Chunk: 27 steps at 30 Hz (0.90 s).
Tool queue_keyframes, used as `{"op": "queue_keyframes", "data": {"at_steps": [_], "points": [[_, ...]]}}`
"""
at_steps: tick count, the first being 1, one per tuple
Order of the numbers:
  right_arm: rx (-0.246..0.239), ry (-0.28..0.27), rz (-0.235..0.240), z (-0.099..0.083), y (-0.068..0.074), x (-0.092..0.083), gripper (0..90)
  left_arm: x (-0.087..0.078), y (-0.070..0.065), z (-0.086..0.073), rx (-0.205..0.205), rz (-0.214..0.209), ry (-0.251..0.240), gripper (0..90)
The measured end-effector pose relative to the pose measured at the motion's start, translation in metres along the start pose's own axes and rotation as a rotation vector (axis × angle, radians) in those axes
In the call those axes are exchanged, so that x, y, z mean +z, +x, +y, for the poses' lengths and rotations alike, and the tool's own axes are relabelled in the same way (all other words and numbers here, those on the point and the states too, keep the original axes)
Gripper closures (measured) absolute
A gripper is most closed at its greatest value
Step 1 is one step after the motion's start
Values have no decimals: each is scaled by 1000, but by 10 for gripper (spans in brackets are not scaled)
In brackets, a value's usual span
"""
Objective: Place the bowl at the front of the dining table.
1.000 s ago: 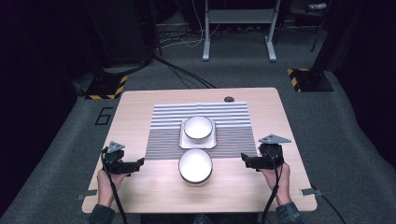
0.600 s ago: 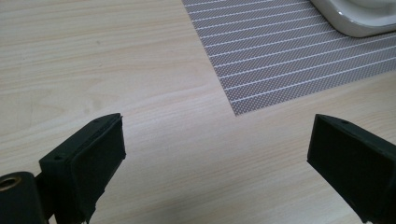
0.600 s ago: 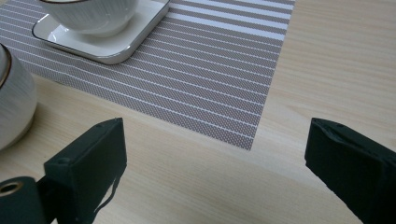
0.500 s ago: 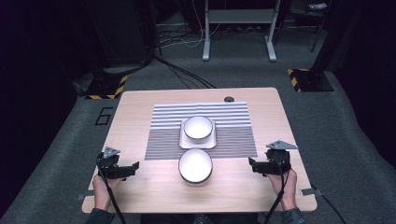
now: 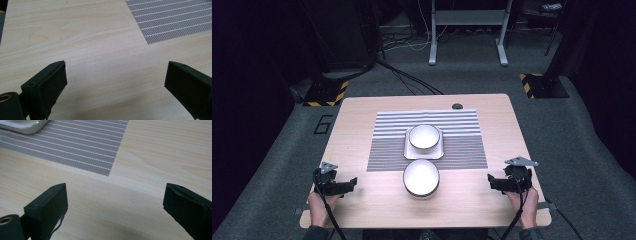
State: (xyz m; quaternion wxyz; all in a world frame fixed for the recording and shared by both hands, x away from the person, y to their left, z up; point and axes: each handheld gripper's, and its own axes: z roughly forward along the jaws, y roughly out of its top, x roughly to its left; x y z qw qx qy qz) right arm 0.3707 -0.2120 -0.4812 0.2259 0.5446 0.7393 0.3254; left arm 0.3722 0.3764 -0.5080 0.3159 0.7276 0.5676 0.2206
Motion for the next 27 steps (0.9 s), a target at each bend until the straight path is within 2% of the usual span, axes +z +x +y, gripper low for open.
{"op": "queue_keyframes", "data": {"at_steps": [7, 13, 20, 24, 27], "points": [[-7, 29, -56, -12, -8, 0, 54, 3, 4, -11, -4, 24, 26, 39], [-3, 30, -87, -21, -14, -2, 55, 3, 8, -16, -9, 40, 30, 38], [19, 23, -101, -30, -19, 2, 55, 5, 11, -22, -15, 53, 30, 32], [48, 16, -81, -36, -24, 6, 51, 6, 12, -24, -17, 53, 12, 22], [58, 30, -71, -41, -27, 10, 50, 6, 13, -26, -13, 53, -8, 0]]}}
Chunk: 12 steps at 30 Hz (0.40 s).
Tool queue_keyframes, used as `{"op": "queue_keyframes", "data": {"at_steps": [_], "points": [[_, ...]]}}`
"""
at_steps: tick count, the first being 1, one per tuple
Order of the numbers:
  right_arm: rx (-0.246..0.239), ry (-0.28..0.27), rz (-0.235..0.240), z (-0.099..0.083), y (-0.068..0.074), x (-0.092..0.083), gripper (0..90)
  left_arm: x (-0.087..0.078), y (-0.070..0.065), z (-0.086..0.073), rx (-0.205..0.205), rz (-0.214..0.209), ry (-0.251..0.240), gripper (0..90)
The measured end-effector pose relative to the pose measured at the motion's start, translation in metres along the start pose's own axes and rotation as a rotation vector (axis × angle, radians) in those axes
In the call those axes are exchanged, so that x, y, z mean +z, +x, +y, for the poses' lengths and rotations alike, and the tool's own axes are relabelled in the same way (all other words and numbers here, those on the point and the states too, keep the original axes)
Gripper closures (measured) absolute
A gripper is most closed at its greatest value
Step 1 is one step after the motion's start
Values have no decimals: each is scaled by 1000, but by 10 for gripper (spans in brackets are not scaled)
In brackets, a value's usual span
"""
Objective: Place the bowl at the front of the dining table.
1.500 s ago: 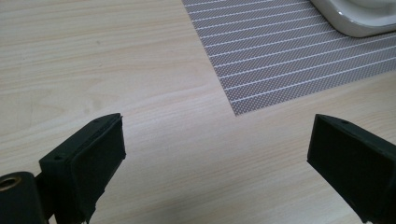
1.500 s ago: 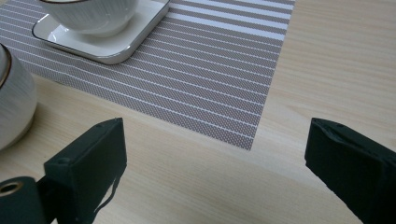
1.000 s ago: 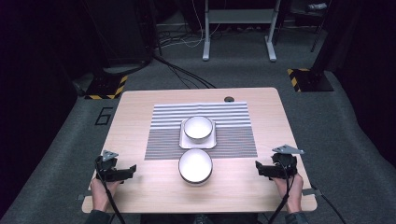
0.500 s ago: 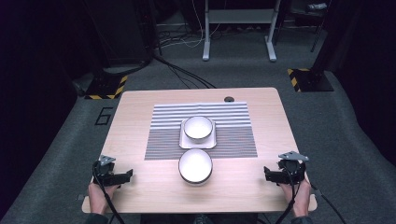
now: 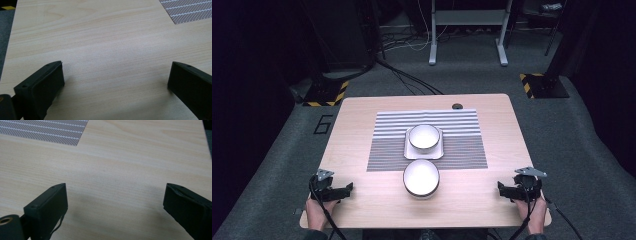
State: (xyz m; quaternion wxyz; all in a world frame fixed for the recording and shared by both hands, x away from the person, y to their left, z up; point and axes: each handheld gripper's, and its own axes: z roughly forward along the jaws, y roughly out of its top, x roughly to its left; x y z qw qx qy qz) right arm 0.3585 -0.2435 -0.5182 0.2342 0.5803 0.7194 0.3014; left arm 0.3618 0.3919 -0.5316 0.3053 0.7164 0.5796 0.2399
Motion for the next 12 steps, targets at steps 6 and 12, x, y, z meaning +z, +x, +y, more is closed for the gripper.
{"op": "queue_keyframes", "data": {"at_steps": [6, 12], "points": [[-9, 1, -8, -8, 0, 6, 8, 1, 1, 0, 2, -4, -1, 0], [-9, -11, -8, -9, 0, 6, 3, 1, 0, 1, 2, -5, -1, 0]]}}
